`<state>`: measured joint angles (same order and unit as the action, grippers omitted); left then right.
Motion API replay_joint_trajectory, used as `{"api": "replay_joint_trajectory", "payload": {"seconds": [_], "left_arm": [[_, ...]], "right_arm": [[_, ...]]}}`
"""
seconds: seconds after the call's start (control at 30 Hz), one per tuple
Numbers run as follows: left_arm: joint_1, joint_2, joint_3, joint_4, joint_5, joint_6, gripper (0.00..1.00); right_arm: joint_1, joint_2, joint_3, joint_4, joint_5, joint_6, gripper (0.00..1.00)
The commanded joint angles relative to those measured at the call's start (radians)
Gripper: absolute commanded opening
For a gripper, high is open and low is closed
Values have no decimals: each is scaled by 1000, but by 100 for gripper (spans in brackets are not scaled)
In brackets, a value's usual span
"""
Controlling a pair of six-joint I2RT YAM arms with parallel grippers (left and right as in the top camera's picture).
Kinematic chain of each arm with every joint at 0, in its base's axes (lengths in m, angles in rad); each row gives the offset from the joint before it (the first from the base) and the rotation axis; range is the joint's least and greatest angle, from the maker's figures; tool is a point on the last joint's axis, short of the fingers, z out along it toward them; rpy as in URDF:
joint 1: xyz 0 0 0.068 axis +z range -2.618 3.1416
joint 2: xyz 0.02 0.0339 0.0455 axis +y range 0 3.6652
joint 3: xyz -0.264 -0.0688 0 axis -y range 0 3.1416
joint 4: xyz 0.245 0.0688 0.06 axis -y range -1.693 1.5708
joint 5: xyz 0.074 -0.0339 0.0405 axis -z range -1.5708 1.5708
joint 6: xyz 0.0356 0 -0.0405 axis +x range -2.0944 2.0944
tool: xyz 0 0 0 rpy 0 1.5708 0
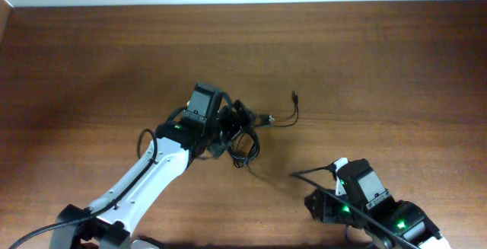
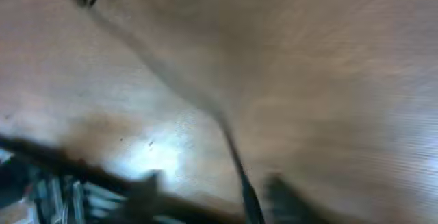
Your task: Untangle cables
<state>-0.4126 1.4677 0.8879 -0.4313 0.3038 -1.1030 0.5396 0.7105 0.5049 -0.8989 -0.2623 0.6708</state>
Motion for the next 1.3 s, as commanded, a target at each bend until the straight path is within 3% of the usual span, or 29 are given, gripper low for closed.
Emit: {"api": "replay_joint_trajectory", "payload": {"seconds": [0.0, 0.07, 0.1, 0.17, 0.2, 0.23, 0.27, 0.3, 0.33, 0.4, 0.5, 0.57, 0.63, 0.77, 0.8, 0.9, 1.0, 1.13, 1.27], "left_arm": [[3, -8, -4, -113, -143, 43, 99], [0, -8, -4, -150, -143, 43, 100], [-8, -8, -4, -165, -135, 48, 95], [-70, -8, -4, -150, -169, 291, 91], [-103, -8, -4, -158, -232, 367, 99], [-121, -8, -4, -161, -335, 367, 99], [-129, -8, -4, -196, -346, 368, 98], [-139, -8, -4, -190, -302, 428, 59], [-158, -8, -4, -179, -310, 554, 48], [-180, -8, -4, -145, -319, 702, 42], [-210, -8, -11, -113, -331, 814, 42], [-211, -8, -38, -73, -330, 814, 26], [-215, -8, -87, -24, -326, 814, 27], [-275, -8, -106, 11, -326, 814, 40], [-288, -7, -106, 12, -327, 814, 40], [-293, 44, -106, 56, -352, 809, 24], [-293, 48, -106, 102, -354, 798, 34], [-293, 79, -106, 98, -364, 797, 25], [-293, 77, -106, 100, -341, 748, 30]], "right_arm": [[3, -6, 5, 51, 136, 52, 94], [3, -4, 5, 140, 140, 52, 99], [3, 1, 5, 188, 140, 52, 99], [3, 34, 5, 262, 143, 62, 99], [3, 63, 5, 264, 144, 88, 99], [3, 88, 5, 264, 144, 90, 99], [3, 123, 5, 264, 144, 101, 99], [3, 159, 5, 265, 149, 137, 99], [3, 182, 5, 265, 160, 159, 99], [3, 212, 5, 269, 167, 161, 99], [3, 206, 5, 266, 164, 161, 99], [3, 204, 5, 254, 162, 161, 99], [3, 204, 5, 242, 162, 161, 99], [3, 204, 5, 242, 163, 161, 99], [3, 204, 5, 242, 162, 161, 99], [3, 204, 5, 241, 162, 161, 99], [3, 204, 5, 241, 163, 161, 99], [3, 204, 5, 241, 162, 161, 99], [3, 204, 5, 241, 163, 161, 99]]}}
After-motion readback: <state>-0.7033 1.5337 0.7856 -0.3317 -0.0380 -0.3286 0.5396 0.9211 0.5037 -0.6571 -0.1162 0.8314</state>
